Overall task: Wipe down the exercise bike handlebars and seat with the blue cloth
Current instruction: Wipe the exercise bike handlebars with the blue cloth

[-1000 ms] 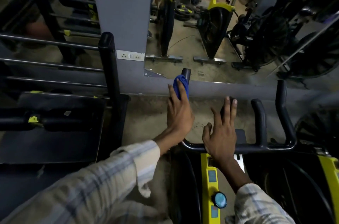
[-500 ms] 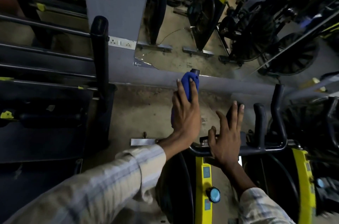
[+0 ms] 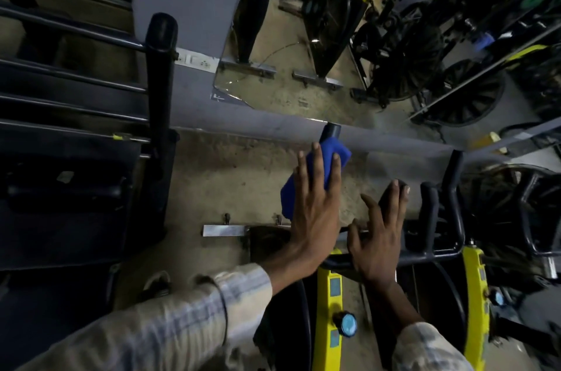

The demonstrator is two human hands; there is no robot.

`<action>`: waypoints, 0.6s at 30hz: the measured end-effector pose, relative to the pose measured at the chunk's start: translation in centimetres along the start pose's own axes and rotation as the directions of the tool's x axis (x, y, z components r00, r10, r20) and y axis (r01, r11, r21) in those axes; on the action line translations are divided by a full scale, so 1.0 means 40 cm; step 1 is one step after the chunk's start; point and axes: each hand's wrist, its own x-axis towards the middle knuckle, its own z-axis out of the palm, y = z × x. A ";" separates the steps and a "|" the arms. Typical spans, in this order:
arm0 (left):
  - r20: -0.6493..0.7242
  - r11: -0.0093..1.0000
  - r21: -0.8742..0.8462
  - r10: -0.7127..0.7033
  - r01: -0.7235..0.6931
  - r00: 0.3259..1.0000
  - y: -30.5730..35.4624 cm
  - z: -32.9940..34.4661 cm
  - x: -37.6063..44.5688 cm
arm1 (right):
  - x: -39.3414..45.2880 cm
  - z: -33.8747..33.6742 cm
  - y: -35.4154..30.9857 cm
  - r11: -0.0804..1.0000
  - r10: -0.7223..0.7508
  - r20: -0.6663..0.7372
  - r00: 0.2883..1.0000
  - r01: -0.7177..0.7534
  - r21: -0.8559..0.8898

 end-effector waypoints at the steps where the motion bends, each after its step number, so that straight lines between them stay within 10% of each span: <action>1: 0.005 1.000 0.001 0.011 -0.011 1.000 -0.004 0.000 0.003 | 0.000 0.001 0.000 1.000 0.000 0.000 1.000 0.000 0.001; 18: 0.260 0.739 0.414 0.464 -0.532 0.847 -0.012 -0.093 0.274 | 0.001 -0.008 -0.004 0.999 0.023 -0.005 1.000 -0.023 0.046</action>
